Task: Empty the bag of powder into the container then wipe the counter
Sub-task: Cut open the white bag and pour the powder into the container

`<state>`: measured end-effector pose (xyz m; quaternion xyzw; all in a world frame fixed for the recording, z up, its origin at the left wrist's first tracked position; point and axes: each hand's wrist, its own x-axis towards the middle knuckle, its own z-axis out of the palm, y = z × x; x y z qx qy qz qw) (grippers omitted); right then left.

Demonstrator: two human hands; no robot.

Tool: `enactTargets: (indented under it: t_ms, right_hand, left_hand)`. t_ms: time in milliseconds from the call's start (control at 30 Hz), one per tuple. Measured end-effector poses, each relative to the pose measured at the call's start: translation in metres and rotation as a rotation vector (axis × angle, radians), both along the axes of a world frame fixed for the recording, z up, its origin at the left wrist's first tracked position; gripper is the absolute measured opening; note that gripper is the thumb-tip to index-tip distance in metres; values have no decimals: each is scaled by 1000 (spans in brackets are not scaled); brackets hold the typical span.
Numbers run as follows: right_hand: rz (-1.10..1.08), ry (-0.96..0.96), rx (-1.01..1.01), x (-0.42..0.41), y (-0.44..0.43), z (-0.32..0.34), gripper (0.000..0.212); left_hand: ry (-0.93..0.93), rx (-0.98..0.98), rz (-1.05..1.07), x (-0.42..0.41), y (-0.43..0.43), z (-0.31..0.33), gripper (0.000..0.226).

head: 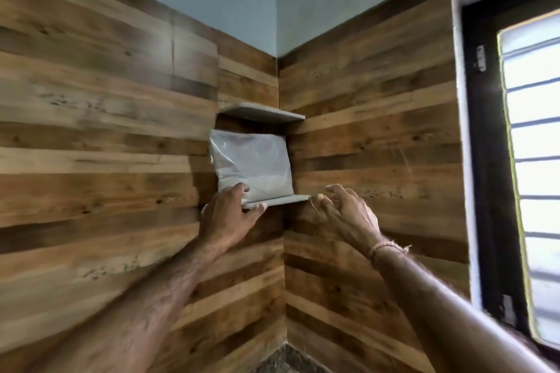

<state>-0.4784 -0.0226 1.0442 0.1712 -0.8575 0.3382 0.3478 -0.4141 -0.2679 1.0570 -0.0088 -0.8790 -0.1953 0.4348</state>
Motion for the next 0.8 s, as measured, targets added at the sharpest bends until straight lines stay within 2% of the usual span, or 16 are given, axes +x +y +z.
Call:
enactTargets:
  t_ms: [167, 333, 433, 533, 633, 733, 800]
  right_hand:
    - [43, 33, 15, -74, -52, 53, 48]
    - [105, 85, 23, -146, -105, 112, 43]
    - [143, 107, 43, -184, -135, 146, 45]
    - [175, 144, 72, -220, -162, 168, 45]
    - [214, 151, 153, -244, -190, 181, 50]
    - [230, 119, 212, -261, -209, 195, 51]
    - [186, 96, 255, -271, -213, 205, 42]
  left_hand:
    - [80, -34, 24, -77, -52, 57, 63]
    - [167, -102, 119, -154, -101, 120, 78]
    - [153, -139, 156, -188, -121, 155, 78]
    - [118, -147, 156, -213, -132, 178, 59]
    - [198, -156, 128, -231, -142, 186, 32]
    - [272, -144, 50, -239, -147, 186, 21]
    - [322, -142, 21, -241, -147, 182, 20]
